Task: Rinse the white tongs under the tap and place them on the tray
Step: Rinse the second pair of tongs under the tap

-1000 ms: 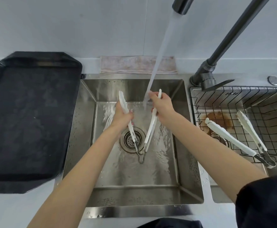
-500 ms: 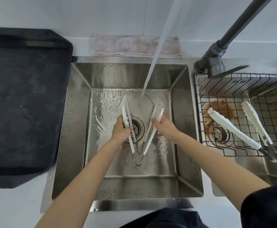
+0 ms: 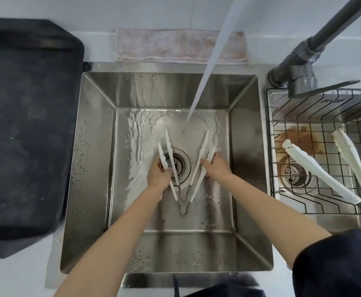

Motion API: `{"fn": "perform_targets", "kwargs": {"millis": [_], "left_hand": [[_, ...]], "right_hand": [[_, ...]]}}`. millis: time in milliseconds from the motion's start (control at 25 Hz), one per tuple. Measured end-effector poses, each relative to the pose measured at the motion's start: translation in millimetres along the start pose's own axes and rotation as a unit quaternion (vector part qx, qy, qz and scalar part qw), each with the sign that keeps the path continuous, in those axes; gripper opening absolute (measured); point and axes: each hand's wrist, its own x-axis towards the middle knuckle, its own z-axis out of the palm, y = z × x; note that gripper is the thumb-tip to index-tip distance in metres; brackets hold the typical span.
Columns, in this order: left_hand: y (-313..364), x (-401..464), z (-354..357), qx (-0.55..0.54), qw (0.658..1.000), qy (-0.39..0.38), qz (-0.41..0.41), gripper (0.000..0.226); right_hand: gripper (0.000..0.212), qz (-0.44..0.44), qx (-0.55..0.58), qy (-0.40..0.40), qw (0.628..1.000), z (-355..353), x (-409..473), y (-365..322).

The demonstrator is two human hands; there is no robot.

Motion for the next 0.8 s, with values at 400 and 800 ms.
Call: {"fn": "perform_targets", "kwargs": {"millis": [400,800], "left_hand": [[11,1,-1,-0.061,0.997,0.008,-0.052,0.040],[33,-32,-16,0.154,0.984,-0.023,0.083,0.040]], "right_hand": [[0.049,0.003,0.075,0.027,0.997,-1,-2,-9],[0.052,-0.045,-0.045,-0.007,0.998,-28,-44,-31]]}}
